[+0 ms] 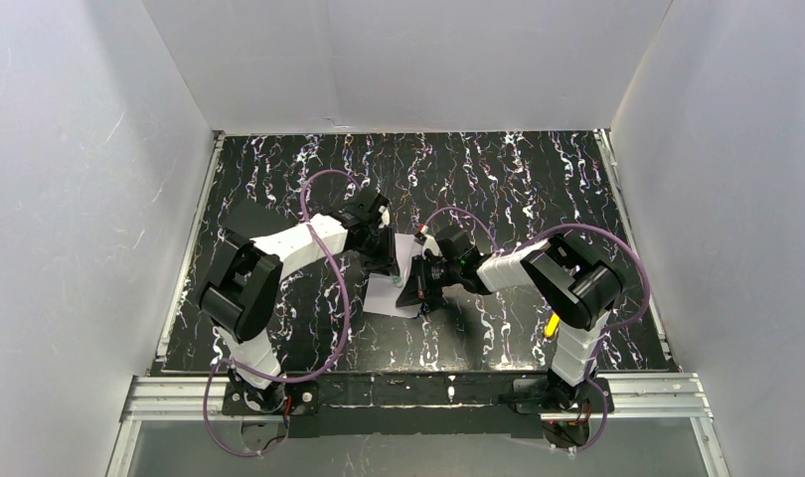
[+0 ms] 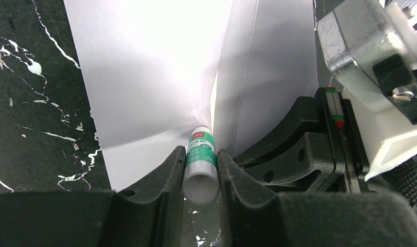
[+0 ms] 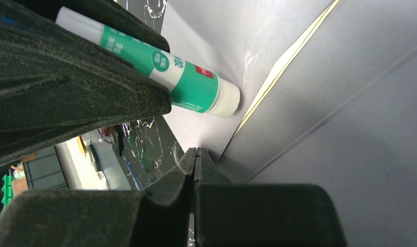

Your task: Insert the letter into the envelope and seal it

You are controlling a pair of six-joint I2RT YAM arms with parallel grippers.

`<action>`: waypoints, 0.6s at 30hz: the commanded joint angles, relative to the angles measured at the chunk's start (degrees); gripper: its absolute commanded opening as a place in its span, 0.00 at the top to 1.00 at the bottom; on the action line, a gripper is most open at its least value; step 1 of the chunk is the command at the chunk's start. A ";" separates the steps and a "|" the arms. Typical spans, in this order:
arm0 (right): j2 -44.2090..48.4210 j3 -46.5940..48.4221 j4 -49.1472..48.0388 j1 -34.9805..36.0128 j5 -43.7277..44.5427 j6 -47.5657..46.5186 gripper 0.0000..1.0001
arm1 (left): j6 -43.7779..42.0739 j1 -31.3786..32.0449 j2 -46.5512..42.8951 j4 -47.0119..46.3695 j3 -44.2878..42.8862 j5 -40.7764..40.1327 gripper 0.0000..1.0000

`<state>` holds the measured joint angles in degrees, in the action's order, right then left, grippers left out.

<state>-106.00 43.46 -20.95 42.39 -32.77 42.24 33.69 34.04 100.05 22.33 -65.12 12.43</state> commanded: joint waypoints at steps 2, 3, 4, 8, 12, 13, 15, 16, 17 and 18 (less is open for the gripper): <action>-6.58 -3.37 15.02 -0.08 16.17 -6.75 0.94 | 1.89 0.32 2.59 -2.10 -1.22 -11.02 1.00; -6.59 -3.45 15.06 -0.08 16.16 -6.86 0.94 | 1.84 0.32 2.81 -2.68 -1.65 -11.55 1.00; -6.56 -3.54 15.06 -0.08 16.16 -6.89 0.94 | 1.65 0.32 3.13 -3.06 -2.17 -11.60 1.00; -6.54 -3.65 15.06 -0.05 16.20 -6.95 0.94 | 0.65 0.24 4.96 -2.63 -5.84 -13.63 1.00; -6.62 -3.78 15.02 -0.06 16.29 -6.97 0.94 | -0.62 0.16 6.00 -2.44 -7.68 -15.25 1.00; -6.68 -3.88 15.01 -0.08 16.33 -6.91 0.94 | -0.98 0.15 6.29 -2.42 -8.21 -15.05 1.00; -6.84 -3.99 15.02 -0.11 16.40 -7.13 0.94 | -1.63 0.15 6.76 -2.21 -9.14 -14.83 1.00; -6.83 -4.00 15.03 -0.04 16.37 -7.24 0.95 | -1.89 0.15 6.82 -2.16 -9.25 -14.91 1.00; -6.81 -4.00 15.10 -0.04 16.49 -7.26 0.95 | -2.19 0.15 6.78 -2.05 -9.17 -14.97 1.00; -6.83 -4.04 15.13 -0.08 16.50 -7.22 0.95 | -2.34 0.15 6.75 -2.09 -8.92 -14.59 1.00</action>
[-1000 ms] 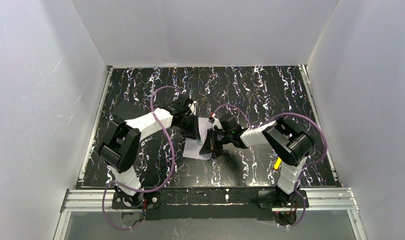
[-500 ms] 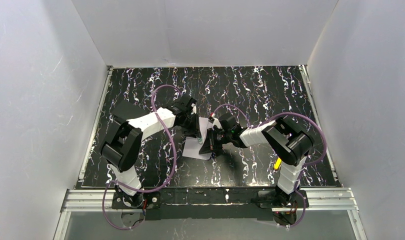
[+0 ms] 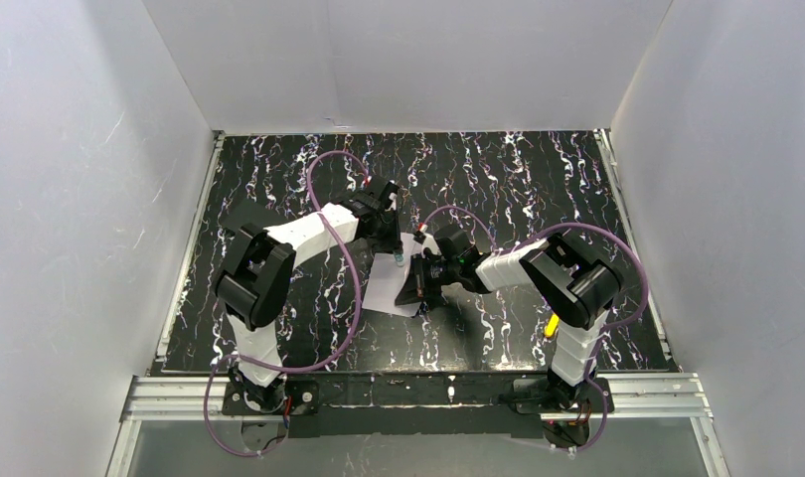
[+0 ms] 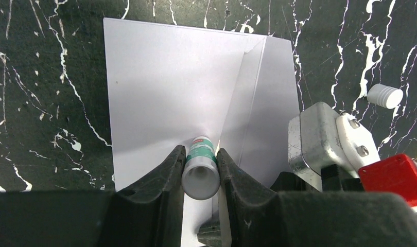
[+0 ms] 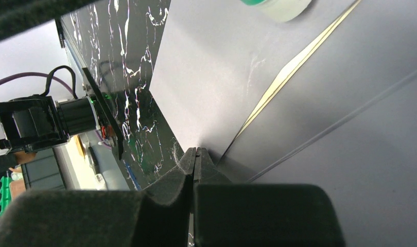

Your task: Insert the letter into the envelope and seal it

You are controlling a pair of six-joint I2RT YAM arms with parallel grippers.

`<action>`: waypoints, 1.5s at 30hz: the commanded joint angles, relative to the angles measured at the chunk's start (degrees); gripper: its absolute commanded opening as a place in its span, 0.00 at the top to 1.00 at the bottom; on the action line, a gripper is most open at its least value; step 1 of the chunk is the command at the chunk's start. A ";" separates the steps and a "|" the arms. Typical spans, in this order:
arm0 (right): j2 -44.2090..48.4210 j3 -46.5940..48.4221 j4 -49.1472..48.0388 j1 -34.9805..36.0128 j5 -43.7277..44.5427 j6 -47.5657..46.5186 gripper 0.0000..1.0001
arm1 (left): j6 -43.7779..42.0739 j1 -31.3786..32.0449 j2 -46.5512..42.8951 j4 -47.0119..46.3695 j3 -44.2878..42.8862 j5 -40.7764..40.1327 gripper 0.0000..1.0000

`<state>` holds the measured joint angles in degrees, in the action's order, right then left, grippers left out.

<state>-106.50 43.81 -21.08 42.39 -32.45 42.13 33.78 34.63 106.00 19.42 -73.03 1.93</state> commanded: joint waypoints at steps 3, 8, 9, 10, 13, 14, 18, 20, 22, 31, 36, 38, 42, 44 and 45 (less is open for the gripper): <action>-6.24 -4.42 15.28 -0.08 16.22 -7.12 0.95 | -2.92 -0.40 0.32 0.33 0.91 -1.97 1.00; -6.48 -4.34 15.18 -0.11 16.28 -6.85 0.95 | -3.75 0.11 -0.25 -0.17 3.97 1.91 1.00; -6.52 -4.33 15.19 -0.06 16.32 -6.87 0.95 | -3.91 0.33 -0.45 -0.17 4.63 1.82 1.00; -6.48 -4.30 15.30 -0.11 16.36 -6.82 0.95 | -4.24 0.47 -0.70 -0.01 5.11 1.80 1.00; -6.64 -4.17 15.54 -0.12 16.52 -6.84 0.95 | -4.84 0.74 -1.49 0.83 6.67 2.20 1.00; -6.72 -4.10 15.61 -0.12 16.54 -6.83 0.95 | -5.09 0.78 -1.76 1.22 7.15 2.71 1.00; -6.92 -4.09 15.57 -0.12 16.54 -6.66 0.95 | -5.09 1.21 -3.09 2.14 9.51 4.03 1.00; -6.98 -4.02 15.59 -0.12 16.53 -6.51 0.95 | -5.13 1.38 -3.53 3.19 10.05 4.18 1.00; -7.18 -3.99 15.54 -0.12 16.53 -6.45 0.95 | -5.42 1.56 -4.04 4.20 10.59 4.70 1.00; -7.34 -3.82 15.63 -0.12 16.79 -6.27 0.95 | -5.83 2.27 -7.06 8.07 10.78 7.44 1.00; -7.28 -3.93 15.63 -0.12 16.84 -6.35 0.95 | -6.29 2.48 -7.86 10.15 10.54 7.45 1.00; -7.15 -3.99 15.59 -0.20 16.94 -6.31 0.95 | -6.44 2.83 -7.96 10.20 11.25 7.75 1.00; -7.01 -4.15 15.55 -0.23 16.99 -6.22 0.95 | -6.45 3.32 -8.29 10.05 12.05 8.13 1.00; -7.06 -4.11 15.42 -0.20 17.02 -6.27 0.95 | -6.32 3.24 -8.41 9.75 11.00 6.87 1.00; -7.23 -4.17 15.17 -0.20 16.92 -6.30 0.95 | -6.02 3.25 -8.22 9.54 10.07 5.92 1.00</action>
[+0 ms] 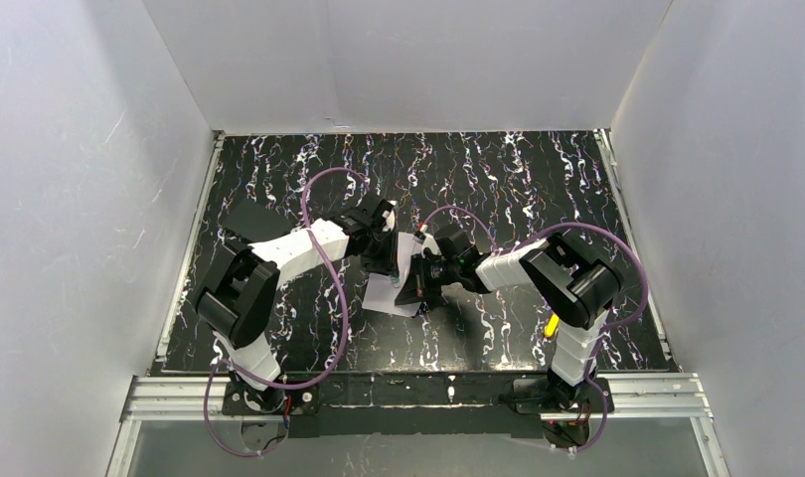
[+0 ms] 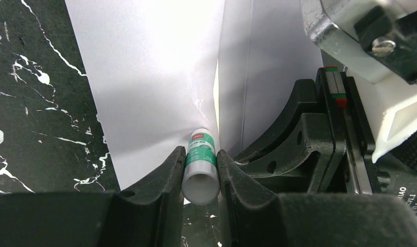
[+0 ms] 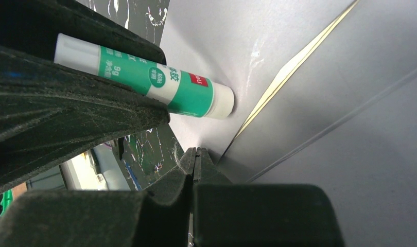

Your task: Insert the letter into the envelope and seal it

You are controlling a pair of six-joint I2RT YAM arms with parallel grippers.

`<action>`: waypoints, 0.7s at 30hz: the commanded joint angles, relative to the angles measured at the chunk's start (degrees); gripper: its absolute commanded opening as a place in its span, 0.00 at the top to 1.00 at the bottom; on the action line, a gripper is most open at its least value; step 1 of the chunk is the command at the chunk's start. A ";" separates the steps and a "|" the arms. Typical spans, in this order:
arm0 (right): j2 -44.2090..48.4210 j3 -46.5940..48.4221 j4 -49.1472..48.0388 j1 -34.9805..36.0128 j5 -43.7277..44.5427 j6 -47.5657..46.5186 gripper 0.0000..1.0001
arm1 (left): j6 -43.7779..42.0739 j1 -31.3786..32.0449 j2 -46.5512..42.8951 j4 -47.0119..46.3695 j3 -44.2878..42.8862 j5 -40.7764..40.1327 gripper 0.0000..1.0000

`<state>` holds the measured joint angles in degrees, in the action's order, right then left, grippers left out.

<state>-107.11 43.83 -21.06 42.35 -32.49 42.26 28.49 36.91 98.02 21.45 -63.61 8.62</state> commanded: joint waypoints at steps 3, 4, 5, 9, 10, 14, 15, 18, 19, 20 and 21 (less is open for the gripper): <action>-6.58 -4.69 13.17 -0.25 16.75 -7.24 0.94 | 0.91 0.57 0.66 6.86 -3.06 -2.78 1.00; -6.13 -5.02 12.71 -0.27 17.33 -7.46 0.93 | 1.43 0.42 0.77 6.85 -4.60 -3.08 1.00; -5.97 -5.02 12.86 -0.25 17.93 -7.88 0.92 | 1.77 0.37 0.80 6.85 -6.05 -3.47 1.00; -6.38 -4.72 12.86 -0.34 18.40 -10.06 0.92 | 2.53 -0.04 0.26 5.52 -9.95 -5.36 1.00; -6.61 -4.72 12.81 -0.34 18.28 -10.12 0.92 | 2.53 -0.14 0.41 5.31 -10.77 -5.52 1.00; -6.34 -5.15 12.38 -0.34 18.34 -10.04 0.92 | 1.83 -0.60 2.43 5.92 -13.28 -5.78 1.00; -6.30 -5.23 12.36 -0.34 18.34 -10.03 0.92 | 1.64 -0.61 3.09 6.27 -13.58 -5.99 1.00; -6.18 -5.25 12.40 -0.34 18.51 -9.93 0.92 | 1.40 -0.65 4.75 6.35 -13.50 -6.28 1.00; -6.18 -5.25 12.42 -0.34 18.43 -9.95 0.92 | 1.39 -0.61 5.11 6.34 -13.38 -6.44 1.00; -6.14 -5.25 12.42 -0.34 18.34 -9.95 0.92 | 1.39 -0.61 5.57 6.32 -13.30 -6.49 1.00; -6.18 -5.25 12.44 -0.34 18.34 -10.00 0.92 | 1.31 -0.63 6.00 6.32 -13.15 -6.82 1.00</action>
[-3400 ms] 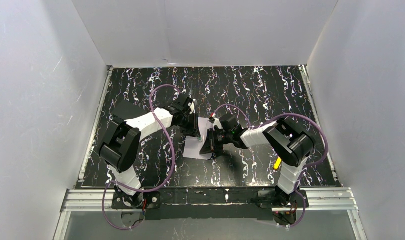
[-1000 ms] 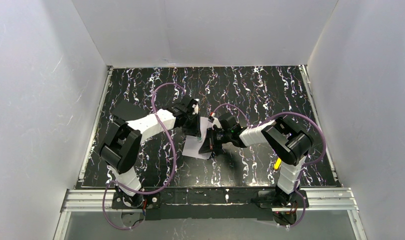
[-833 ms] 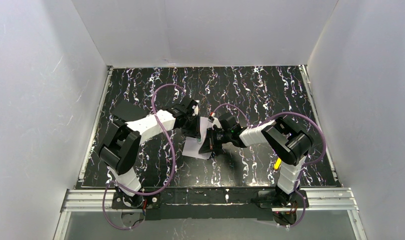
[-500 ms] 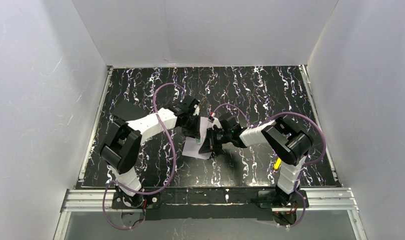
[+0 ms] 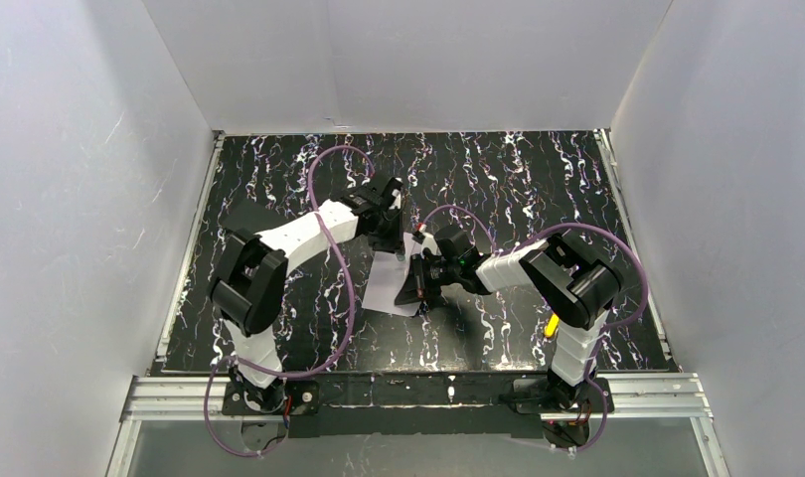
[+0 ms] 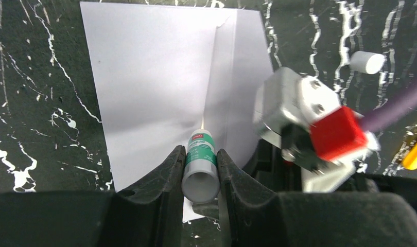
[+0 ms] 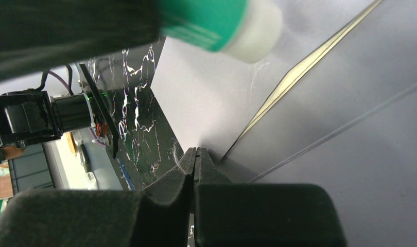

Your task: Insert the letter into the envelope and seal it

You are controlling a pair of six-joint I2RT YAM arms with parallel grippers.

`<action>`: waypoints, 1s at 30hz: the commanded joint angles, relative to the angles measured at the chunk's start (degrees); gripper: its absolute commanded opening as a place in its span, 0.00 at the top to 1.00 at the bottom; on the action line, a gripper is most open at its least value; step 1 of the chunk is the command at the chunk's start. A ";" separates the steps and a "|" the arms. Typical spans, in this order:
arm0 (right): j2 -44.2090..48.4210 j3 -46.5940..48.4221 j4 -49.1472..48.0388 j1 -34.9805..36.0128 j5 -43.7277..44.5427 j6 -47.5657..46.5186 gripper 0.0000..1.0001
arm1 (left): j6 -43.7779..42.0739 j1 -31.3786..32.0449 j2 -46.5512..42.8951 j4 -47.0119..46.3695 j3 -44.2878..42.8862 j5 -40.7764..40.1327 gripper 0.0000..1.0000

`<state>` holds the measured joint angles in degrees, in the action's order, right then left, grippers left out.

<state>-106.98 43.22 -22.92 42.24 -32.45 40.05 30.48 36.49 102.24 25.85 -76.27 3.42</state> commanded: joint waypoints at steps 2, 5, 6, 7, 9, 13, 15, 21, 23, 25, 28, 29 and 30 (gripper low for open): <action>-6.26 -4.64 14.39 -0.23 18.29 -7.85 0.92 | -0.55 -0.20 2.43 1.50 -0.15 -1.75 1.00; -6.46 -4.73 14.39 -0.23 18.21 -7.88 0.92 | 0.02 -0.26 3.39 0.63 -0.22 -1.11 1.00; -6.45 -4.73 14.39 -0.23 18.21 -7.84 0.92 | 0.10 -0.24 3.71 0.61 -0.31 -1.43 1.00; -6.44 -4.73 14.39 -0.23 18.25 -7.87 0.92 | 0.29 -0.20 3.90 0.61 -0.42 -1.87 1.00; -6.51 -4.73 14.47 -0.23 18.29 -7.73 0.92 | 0.43 -0.20 4.29 0.92 -0.84 -2.60 1.00; -6.93 -4.47 14.82 -0.27 18.10 -7.71 0.92 | -0.11 -0.20 4.88 2.31 -1.26 -4.93 1.00; -7.00 -4.46 14.83 -0.23 18.05 -7.65 0.92 | -0.51 -0.17 4.90 2.60 -0.44 -5.18 1.00; -7.62 -4.20 14.92 -0.23 18.00 -7.45 0.92 | -1.41 -0.06 5.68 3.38 2.08 1.20 1.00; -7.84 -4.12 14.92 -0.23 18.03 -7.36 0.92 | -2.34 0.07 5.80 3.55 3.08 2.56 1.00; -8.04 -4.03 15.00 -0.25 17.96 -7.25 0.92 | -3.13 0.07 5.92 4.40 3.93 2.83 1.00; -8.26 -4.02 15.01 -0.31 17.98 -7.27 0.92 | -4.40 0.04 6.21 6.13 4.62 3.26 1.00; -8.21 -4.02 15.02 -0.31 18.01 -7.27 0.92 | -4.71 0.07 6.18 6.67 4.82 3.40 1.00; -8.19 -4.02 15.01 -0.31 18.00 -7.20 0.92 | -5.07 0.07 6.14 7.06 5.18 3.62 1.00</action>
<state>-107.50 43.24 -23.42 42.11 -33.21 40.12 28.05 36.01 106.63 24.88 -75.02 4.89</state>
